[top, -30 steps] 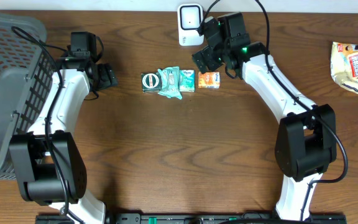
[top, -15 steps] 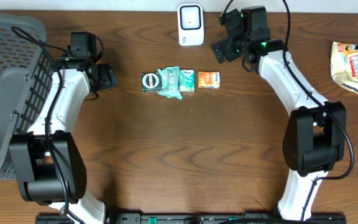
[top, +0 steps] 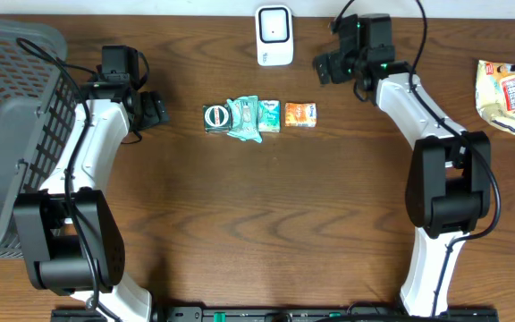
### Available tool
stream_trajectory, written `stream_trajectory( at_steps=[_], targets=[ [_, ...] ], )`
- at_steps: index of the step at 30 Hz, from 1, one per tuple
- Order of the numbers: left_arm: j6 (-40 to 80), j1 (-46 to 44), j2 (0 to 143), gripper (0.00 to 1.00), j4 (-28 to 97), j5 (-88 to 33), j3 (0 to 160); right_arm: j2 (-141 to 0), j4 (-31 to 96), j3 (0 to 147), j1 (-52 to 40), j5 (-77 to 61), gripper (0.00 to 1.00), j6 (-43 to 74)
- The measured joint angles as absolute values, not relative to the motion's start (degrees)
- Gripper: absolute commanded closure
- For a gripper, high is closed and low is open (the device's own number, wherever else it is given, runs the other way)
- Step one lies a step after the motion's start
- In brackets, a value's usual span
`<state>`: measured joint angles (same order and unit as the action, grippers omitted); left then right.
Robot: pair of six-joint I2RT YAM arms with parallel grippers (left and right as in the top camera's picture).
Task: Scan the item barcode
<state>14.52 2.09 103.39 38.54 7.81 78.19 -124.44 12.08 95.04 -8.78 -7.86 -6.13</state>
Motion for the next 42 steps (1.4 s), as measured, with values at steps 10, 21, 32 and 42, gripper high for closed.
stream_trajectory(
  at_steps=[10,21,32,42],
  targets=[
    [14.5,2.1,103.4,0.02,38.5,7.8,78.2,-126.3,8.6,95.1,-7.3,-10.8,0.66,3.5],
    [14.5,2.1,103.4,0.02,38.5,7.8,78.2,-129.9,22.3,95.1,-9.7,-28.6,0.76,5.7],
    [14.5,2.1,103.4,0.02,38.5,7.8,78.2,-129.9,46.0,95.2,-9.9,-32.8,0.76,5.7],
    [14.5,2.1,103.4,0.02,38.6,7.8,78.2,-124.1,65.0,95.0,-9.9,-33.3,0.61,3.6]
  ],
)
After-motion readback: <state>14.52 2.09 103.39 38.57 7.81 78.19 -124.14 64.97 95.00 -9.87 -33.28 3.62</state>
